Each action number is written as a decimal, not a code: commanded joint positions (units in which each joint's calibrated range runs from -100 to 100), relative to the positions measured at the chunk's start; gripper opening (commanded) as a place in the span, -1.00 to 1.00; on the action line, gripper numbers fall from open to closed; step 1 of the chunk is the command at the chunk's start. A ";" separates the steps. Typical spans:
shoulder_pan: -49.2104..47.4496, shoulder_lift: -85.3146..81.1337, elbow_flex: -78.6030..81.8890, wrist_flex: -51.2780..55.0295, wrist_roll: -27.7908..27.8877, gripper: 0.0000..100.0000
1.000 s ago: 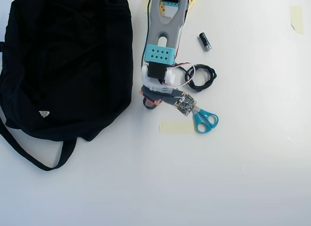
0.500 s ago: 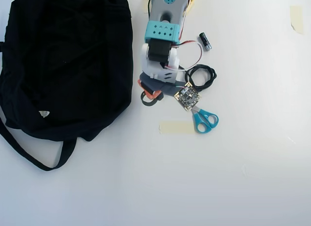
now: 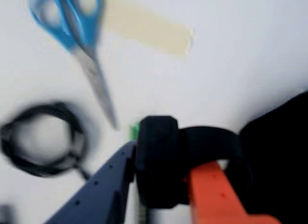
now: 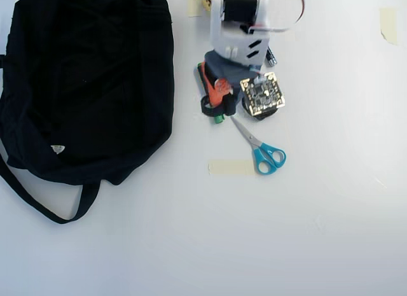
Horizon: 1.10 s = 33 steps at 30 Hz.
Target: Put the bike light into the black bag
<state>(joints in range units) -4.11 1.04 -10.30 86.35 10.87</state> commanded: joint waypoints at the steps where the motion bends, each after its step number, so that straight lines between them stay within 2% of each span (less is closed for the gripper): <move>1: -2.92 -9.59 4.55 1.60 -6.88 -0.96; 6: -5.53 -22.12 17.67 0.82 -17.79 -0.96; 9: -7.03 -32.49 28.72 -1.85 -21.41 -0.96; 14: -8.00 -49.67 45.16 -7.45 -21.98 -0.96; 21: -6.66 -60.71 58.91 -18.47 -21.62 -0.96; 26: 2.69 -59.79 62.05 -27.60 -21.41 -0.96; 30: 14.96 -59.79 61.87 -29.50 -21.25 -0.96; 33: 24.16 -59.71 62.41 -29.50 -18.99 -0.96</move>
<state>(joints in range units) 9.85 -57.99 52.28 58.09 -10.23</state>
